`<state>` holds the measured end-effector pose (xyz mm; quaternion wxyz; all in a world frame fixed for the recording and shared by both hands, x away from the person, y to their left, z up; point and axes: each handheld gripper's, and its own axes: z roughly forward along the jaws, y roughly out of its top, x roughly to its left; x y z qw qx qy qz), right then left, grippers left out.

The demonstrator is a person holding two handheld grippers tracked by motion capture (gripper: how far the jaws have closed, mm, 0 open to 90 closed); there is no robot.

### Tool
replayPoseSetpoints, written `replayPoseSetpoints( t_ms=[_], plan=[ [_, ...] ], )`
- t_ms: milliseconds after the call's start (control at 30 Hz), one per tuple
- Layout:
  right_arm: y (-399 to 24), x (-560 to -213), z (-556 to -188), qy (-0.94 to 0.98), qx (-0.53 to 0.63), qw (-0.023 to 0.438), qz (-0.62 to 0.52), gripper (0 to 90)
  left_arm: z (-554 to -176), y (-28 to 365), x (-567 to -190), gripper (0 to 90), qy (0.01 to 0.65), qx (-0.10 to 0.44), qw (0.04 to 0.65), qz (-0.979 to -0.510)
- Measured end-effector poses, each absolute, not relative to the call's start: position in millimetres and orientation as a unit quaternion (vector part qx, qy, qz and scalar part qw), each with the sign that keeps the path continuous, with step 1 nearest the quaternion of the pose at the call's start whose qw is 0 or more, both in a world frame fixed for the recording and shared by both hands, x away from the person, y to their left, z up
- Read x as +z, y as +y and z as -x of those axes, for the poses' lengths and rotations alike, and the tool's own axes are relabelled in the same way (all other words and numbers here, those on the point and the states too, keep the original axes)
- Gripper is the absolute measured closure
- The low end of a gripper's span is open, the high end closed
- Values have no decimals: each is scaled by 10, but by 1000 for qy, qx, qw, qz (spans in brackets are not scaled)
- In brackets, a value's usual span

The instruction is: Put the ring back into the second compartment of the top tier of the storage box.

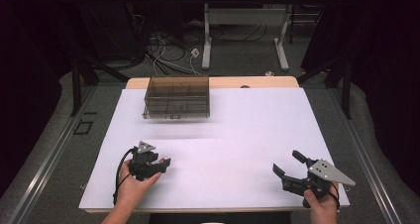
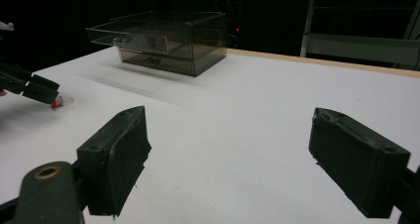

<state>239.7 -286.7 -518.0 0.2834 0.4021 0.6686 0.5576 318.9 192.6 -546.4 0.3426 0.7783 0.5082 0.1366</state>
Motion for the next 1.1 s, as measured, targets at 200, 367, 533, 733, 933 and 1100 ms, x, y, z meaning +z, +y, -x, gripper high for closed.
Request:
replayPoseSetpoints(
  t_ms=[200,367,533,733,933,1100],
  plan=[
    [-2866,-5179,-2396,670,558,282,-400,149,-3206,1918,-5471,493,516,125,327,-782],
    [-2865,-5177,-2394,669,559,283,-400,149,-3218,1917,-5475,517,518,116,321,-785],
    [-2865,-5177,-2394,670,559,282,-399,149,-3222,1915,-5484,545,521,111,313,-786],
    [-2864,-5173,-2391,671,559,280,-398,149,-3226,1917,-5490,571,526,106,309,-785],
    [-2861,-5171,-2386,672,560,277,-399,149,-3225,1918,-5488,611,526,106,307,-786],
    [-2862,-5171,-2390,672,560,279,-396,149,-3225,1920,-5489,631,526,107,306,-787]
  ],
)
